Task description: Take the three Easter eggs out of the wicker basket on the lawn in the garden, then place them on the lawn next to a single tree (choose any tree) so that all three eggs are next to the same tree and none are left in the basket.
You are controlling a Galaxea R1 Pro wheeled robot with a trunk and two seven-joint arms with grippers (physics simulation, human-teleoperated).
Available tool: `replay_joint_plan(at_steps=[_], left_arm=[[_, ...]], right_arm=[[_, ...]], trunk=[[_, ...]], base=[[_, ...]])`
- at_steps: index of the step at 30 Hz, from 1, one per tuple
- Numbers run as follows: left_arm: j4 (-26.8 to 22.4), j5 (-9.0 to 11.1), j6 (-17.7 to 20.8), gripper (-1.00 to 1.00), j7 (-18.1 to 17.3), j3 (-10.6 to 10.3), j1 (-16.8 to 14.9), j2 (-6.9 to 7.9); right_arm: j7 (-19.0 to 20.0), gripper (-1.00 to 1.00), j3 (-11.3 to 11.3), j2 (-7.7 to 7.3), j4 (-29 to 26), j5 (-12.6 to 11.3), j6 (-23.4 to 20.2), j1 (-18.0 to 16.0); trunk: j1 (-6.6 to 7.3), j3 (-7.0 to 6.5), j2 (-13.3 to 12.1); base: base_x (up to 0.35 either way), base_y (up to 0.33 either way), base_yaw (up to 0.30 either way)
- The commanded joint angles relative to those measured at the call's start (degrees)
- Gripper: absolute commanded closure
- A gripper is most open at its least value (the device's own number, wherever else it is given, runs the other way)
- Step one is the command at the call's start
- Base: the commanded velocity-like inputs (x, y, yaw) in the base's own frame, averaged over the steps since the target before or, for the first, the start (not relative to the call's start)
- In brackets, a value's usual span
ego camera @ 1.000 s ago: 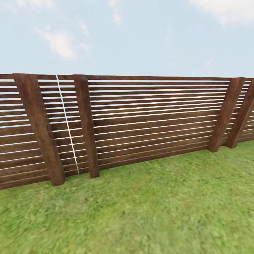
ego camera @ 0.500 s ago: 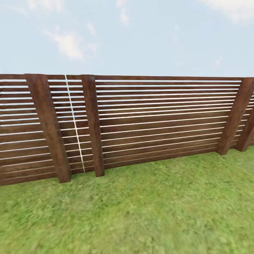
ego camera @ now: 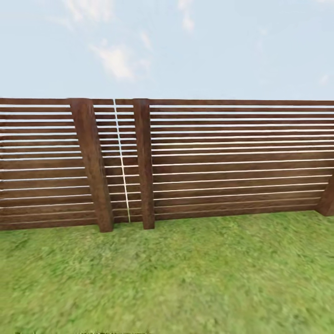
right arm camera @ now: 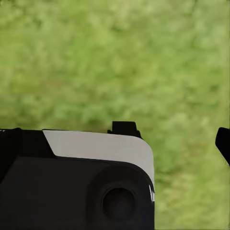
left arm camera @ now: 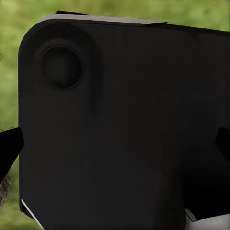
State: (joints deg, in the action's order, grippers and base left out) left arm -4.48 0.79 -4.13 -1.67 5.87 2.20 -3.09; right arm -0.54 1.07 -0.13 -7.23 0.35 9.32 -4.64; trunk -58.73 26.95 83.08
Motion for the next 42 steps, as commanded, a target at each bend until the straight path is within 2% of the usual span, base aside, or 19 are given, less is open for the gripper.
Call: replay_joint_plan(at_steps=[1, 14, 34, 39, 42], left_arm=[[0.00, 0.00, 0.00, -1.00, 0.00, 0.01, -0.02, 0.00], [0.00, -0.06, -0.09, -1.00, -0.08, -0.11, -0.01, -0.10], [0.00, -0.09, -0.09, -1.00, -0.12, -0.07, 0.00, -0.08], [0.00, -0.09, -0.09, -1.00, -0.39, -0.07, 0.00, -0.01], [0.00, -0.09, -0.09, -1.00, -0.42, -0.12, -0.01, 0.02]], right_arm=[[-0.01, -1.00, 0.02, 0.01, 0.01, 0.00, 0.00, -0.01], [-0.08, -1.00, 0.01, 0.01, 0.03, 0.00, 0.00, -0.01], [-0.11, -1.00, 0.08, 0.04, 0.03, 0.09, 0.00, -0.02], [-0.21, -1.00, 0.08, 0.08, 0.03, 3.35, 0.00, -0.02], [-0.24, -1.00, 0.05, 0.11, 0.03, 4.34, 0.00, -0.02]], trunk=[[0.00, 0.00, 0.00], [0.00, 0.00, 0.00], [0.00, 0.25, 0.00], [0.00, 0.41, 0.00], [0.00, 0.51, 0.00]], base=[[0.000, 0.000, 0.291], [0.000, -0.022, 0.291], [-0.019, -0.284, 0.291], [-0.002, -0.182, 0.291], [0.008, -0.162, 0.291]])
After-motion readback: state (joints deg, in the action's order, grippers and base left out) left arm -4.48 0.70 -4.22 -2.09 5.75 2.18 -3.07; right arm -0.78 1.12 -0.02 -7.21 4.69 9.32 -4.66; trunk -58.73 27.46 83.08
